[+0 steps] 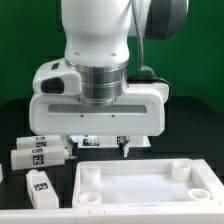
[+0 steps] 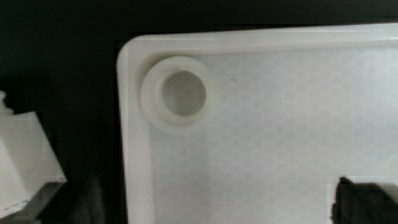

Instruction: Assemble desk

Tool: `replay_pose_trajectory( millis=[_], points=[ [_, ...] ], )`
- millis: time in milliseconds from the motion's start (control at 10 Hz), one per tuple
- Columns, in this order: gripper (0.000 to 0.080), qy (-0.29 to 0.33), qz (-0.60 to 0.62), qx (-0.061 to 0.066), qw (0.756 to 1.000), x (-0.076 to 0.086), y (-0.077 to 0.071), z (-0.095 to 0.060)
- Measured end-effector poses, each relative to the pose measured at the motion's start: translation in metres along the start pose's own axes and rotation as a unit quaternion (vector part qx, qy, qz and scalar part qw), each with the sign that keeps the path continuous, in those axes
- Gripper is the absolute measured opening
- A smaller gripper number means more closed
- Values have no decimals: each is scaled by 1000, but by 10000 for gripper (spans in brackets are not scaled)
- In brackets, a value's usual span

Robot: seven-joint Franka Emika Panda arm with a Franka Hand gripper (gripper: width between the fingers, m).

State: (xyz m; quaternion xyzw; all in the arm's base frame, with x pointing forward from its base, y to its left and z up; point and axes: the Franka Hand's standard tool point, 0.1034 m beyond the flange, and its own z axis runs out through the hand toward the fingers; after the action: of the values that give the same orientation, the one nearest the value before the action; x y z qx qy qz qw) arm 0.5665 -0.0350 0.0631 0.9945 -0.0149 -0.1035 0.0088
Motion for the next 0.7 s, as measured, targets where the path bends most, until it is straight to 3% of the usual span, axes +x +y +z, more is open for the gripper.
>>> replay_pose_trajectory(
  millis=[200,300,500,600,700],
  points=[
    [649,-1,-13,0,1000,-3,-4,0],
    [649,-4,-32,1,999,-14,-13,-3],
    [649,2,-113,6,994,-50,-34,-8],
    [649,4,-147,8,989,-69,-39,-7],
    [649,5,-175,8,984,-74,-39,-7]
  ],
)
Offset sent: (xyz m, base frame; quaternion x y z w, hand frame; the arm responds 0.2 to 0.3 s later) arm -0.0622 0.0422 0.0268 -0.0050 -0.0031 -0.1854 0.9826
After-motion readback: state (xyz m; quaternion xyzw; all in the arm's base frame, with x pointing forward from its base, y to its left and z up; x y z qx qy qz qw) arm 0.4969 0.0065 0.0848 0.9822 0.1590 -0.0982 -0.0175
